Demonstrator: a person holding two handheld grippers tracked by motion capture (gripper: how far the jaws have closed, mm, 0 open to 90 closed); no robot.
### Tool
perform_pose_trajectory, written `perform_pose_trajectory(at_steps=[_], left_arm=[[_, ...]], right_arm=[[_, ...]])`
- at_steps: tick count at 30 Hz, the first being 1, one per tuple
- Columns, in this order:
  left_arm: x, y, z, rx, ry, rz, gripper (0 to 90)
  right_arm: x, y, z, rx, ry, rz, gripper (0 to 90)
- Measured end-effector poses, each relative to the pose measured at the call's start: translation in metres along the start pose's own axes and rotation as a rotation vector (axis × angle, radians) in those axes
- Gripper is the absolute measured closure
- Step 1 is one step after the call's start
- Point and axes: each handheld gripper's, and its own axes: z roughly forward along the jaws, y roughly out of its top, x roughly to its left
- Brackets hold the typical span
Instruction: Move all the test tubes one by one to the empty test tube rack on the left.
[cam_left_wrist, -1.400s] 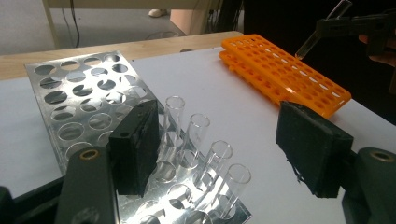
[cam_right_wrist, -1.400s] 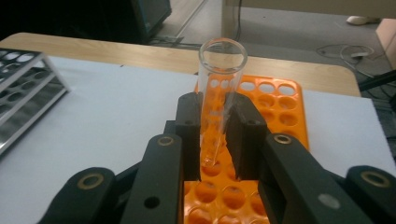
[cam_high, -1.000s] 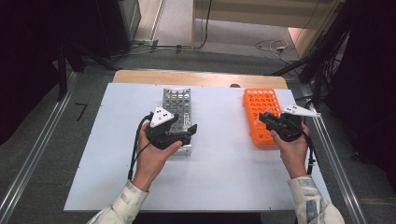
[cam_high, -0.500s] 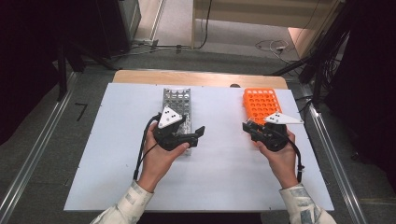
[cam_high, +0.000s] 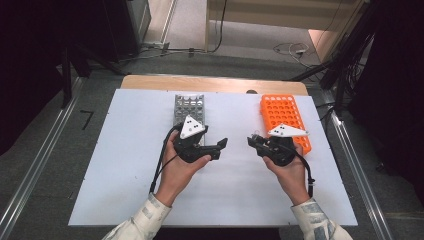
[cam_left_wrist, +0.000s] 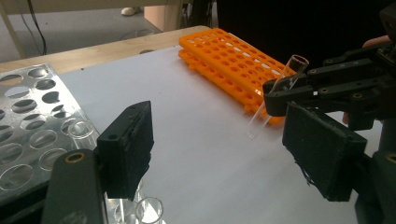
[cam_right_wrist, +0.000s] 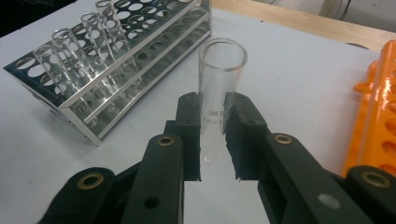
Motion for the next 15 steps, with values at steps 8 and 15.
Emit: perform_pose_trajectory(at_steps=[8, 15], left_arm=[[-0.007, -0.001, 0.008, 0.011, -0.007, 0.013, 25.9], [-0.014, -0.002, 0.016, 0.018, -0.024, 0.027, 27.5]], right_arm=[[0.011, 0.001, 0.006, 0.009, 0.023, -0.021, 73.6], [0.020, 0.001, 0.012, 0.022, 0.045, -0.044, 73.6]])
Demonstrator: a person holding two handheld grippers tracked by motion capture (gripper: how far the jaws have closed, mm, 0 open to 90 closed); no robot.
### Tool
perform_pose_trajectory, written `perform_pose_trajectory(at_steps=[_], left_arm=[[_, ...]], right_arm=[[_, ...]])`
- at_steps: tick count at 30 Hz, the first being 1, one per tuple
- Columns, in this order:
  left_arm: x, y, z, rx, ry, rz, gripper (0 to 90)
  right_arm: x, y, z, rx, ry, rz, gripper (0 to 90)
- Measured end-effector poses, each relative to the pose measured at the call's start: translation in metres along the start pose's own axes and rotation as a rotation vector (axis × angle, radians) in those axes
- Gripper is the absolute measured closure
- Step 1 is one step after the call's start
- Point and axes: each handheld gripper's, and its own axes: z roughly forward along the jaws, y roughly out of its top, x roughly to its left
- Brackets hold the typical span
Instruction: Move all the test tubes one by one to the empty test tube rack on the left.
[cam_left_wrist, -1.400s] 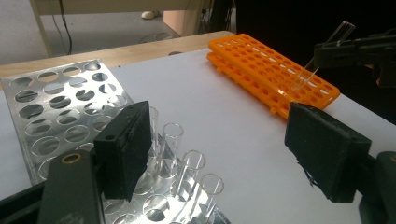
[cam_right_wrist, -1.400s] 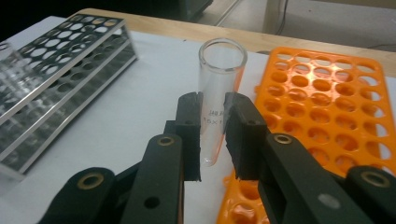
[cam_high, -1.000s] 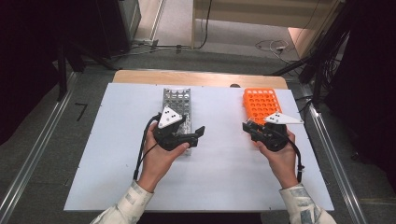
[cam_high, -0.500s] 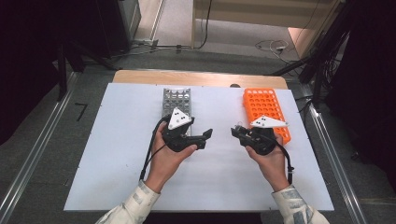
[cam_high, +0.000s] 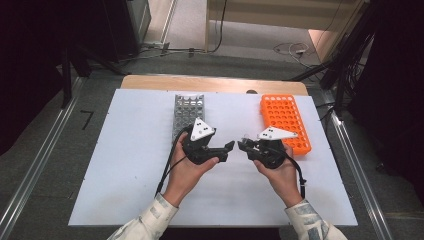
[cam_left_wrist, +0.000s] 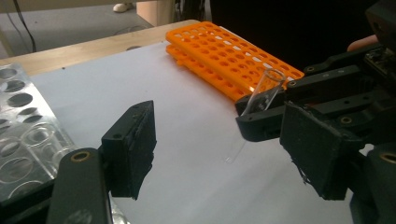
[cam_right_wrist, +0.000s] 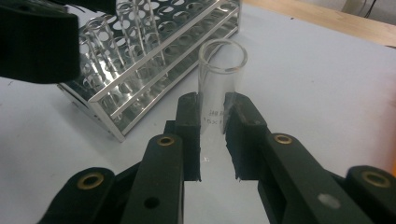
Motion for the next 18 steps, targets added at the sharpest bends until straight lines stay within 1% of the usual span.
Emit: perform_pose_trajectory(at_steps=[4, 7, 14, 18], left_arm=[[-0.004, 0.001, 0.003, -0.005, -0.007, 0.010, 32.6], [-0.007, 0.002, 0.006, 0.005, -0.014, 0.026, 39.2], [-0.011, 0.001, 0.014, 0.017, -0.020, 0.044, 52.2], [-0.013, 0.000, 0.018, 0.029, -0.008, 0.076, 58.4]], right_arm=[[0.006, 0.000, 0.005, 0.017, 0.011, -0.020, 73.6], [0.010, 0.000, 0.009, 0.023, 0.015, -0.022, 73.6], [0.019, 0.001, 0.015, 0.031, 0.033, -0.042, 73.6], [0.023, 0.002, 0.017, 0.031, 0.042, -0.043, 73.5]])
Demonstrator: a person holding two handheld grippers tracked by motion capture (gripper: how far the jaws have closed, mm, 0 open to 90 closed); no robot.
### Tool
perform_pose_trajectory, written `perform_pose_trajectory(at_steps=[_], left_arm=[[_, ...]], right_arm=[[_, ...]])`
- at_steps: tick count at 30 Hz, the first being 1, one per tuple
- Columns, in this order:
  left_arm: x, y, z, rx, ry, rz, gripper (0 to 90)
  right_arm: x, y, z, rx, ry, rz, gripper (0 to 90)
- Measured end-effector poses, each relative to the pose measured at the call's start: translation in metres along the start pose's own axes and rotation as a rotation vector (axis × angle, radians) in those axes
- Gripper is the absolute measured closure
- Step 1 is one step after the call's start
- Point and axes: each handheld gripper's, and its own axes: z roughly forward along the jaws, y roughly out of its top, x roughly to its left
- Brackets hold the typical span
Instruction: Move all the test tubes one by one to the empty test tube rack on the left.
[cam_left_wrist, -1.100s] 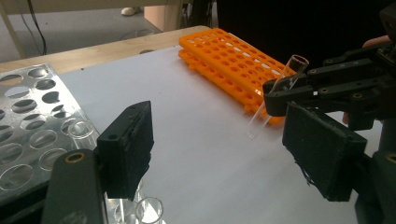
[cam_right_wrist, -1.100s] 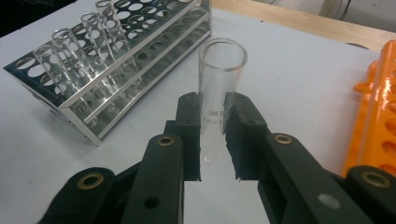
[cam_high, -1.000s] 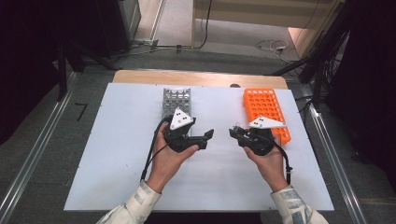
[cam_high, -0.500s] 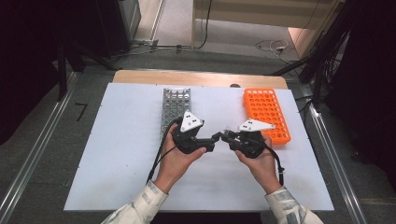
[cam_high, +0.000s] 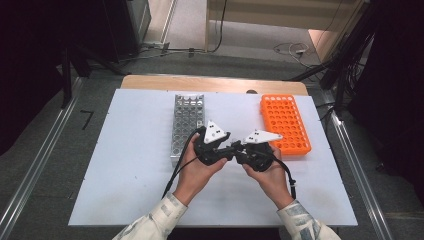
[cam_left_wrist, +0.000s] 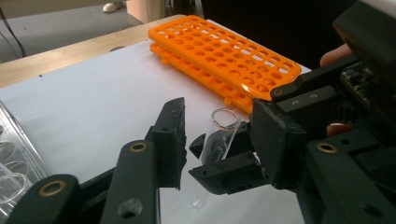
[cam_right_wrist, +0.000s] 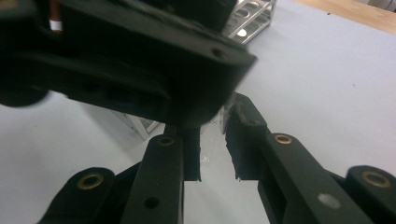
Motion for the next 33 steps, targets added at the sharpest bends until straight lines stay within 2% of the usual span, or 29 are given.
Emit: perform_pose_trajectory(at_steps=[12, 21, 24, 26, 29, 33], left_arm=[[-0.003, -0.001, 0.003, 0.019, 0.021, 0.063, 75.4], [-0.002, 0.001, 0.006, 0.029, 0.013, 0.063, 76.5], [0.000, 0.003, 0.006, 0.022, 0.017, 0.054, 76.6], [0.002, 0.006, 0.006, 0.013, 0.014, 0.036, 76.6], [0.005, 0.010, 0.007, 0.014, 0.016, 0.029, 76.6], [0.010, 0.014, 0.010, 0.009, 0.028, 0.015, 76.6]], right_arm=[[0.001, 0.000, 0.000, 0.003, 0.008, -0.001, 73.5], [-0.002, -0.002, 0.000, 0.007, 0.019, 0.018, 72.3], [-0.004, -0.003, -0.001, -0.004, 0.031, 0.035, 62.7], [-0.006, -0.003, -0.003, -0.013, 0.039, 0.057, 52.9], [-0.009, -0.004, -0.005, -0.032, 0.041, 0.074, 41.9], [-0.014, -0.007, -0.007, -0.035, 0.037, 0.096, 34.0]])
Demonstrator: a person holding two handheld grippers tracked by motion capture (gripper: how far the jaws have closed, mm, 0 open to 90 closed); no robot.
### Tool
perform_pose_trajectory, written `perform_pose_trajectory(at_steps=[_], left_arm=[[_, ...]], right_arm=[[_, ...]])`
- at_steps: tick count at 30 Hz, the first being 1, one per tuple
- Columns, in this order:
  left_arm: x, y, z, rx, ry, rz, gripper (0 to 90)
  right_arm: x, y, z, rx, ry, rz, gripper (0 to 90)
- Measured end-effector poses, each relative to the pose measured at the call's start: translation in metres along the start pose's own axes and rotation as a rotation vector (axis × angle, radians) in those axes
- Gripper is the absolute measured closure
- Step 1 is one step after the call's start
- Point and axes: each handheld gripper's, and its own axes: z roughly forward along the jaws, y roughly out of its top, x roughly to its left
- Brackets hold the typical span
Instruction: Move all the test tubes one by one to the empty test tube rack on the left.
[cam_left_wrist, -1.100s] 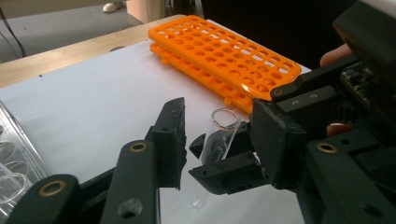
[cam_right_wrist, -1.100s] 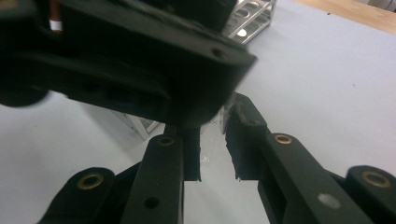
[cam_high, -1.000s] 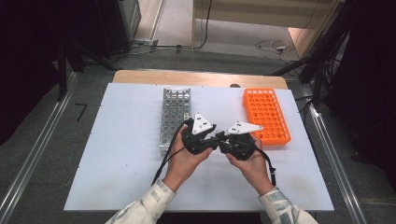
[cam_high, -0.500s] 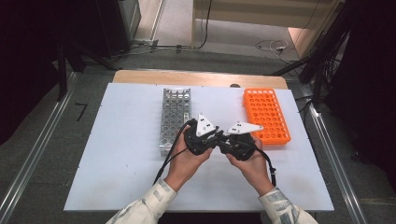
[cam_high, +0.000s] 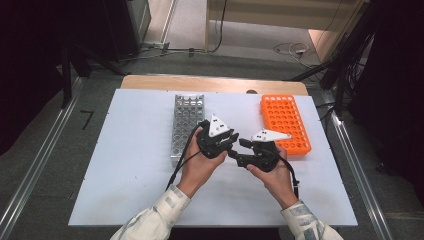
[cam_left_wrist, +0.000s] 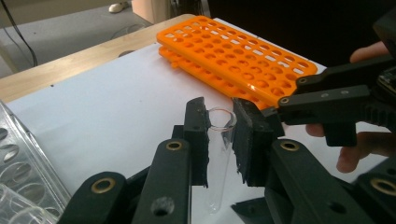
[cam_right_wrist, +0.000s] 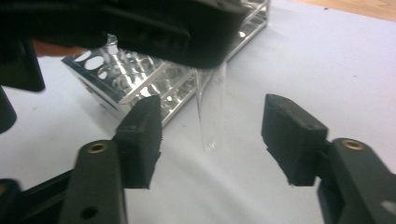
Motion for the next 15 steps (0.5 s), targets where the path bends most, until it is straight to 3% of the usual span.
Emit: perform_pose_trajectory(at_steps=[4, 15], left_arm=[[0.006, 0.003, 0.002, 0.001, 0.009, -0.011, 76.6], [0.026, 0.015, 0.008, -0.009, 0.040, -0.054, 76.5]], right_arm=[[-0.006, -0.003, -0.002, 0.000, 0.002, 0.024, 30.8], [-0.010, -0.005, -0.006, -0.002, -0.011, 0.029, 30.8]])
